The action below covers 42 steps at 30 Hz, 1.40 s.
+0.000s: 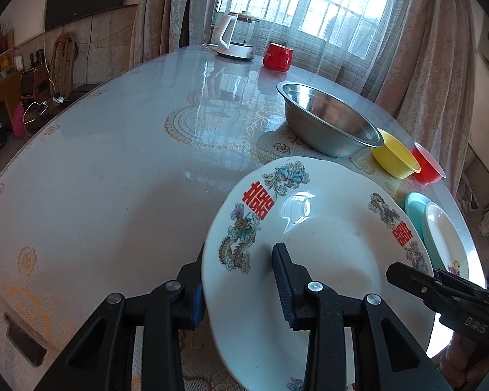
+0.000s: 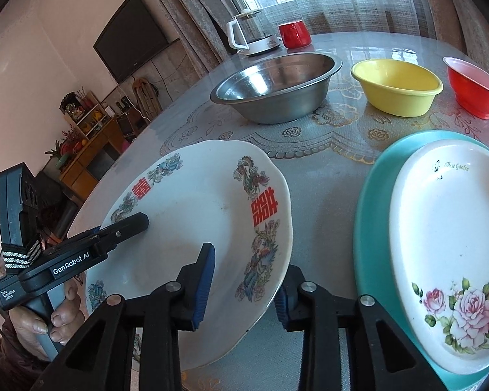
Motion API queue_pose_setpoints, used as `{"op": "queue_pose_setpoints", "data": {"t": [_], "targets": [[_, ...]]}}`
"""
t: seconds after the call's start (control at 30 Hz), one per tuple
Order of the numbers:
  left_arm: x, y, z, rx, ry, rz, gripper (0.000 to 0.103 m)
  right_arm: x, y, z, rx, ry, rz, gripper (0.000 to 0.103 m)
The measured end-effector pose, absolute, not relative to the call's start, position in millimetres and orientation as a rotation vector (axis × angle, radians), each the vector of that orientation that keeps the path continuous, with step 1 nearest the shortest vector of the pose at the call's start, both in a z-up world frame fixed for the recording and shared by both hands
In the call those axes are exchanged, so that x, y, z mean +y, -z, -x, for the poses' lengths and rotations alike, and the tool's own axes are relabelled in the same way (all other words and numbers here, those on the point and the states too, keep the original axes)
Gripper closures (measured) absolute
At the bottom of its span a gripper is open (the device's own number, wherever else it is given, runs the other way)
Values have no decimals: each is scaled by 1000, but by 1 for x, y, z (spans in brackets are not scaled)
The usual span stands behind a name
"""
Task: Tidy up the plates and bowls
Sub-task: 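Grip the large plate rim with both grippers and tilt it up, then lift the double-happiness plate with both grippers toward the teal plate stack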
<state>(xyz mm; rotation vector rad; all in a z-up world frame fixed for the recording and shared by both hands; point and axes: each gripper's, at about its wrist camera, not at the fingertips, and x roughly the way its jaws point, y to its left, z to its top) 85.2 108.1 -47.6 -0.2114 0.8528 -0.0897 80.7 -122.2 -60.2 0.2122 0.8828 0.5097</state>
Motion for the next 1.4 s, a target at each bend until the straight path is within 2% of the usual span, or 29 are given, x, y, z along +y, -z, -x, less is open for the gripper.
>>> {"op": "queue_pose_setpoints", "data": {"t": [0.17, 1.2, 1.4], "targets": [[111, 47, -82, 858, 95, 232, 69, -124, 60, -81, 892, -491, -203, 76], [96, 34, -69, 836, 67, 165, 68, -131, 52, -81, 908, -505, -217, 73], [97, 44, -73, 868, 70, 178, 68, -130, 58, -80, 927, -501, -201, 73]]}}
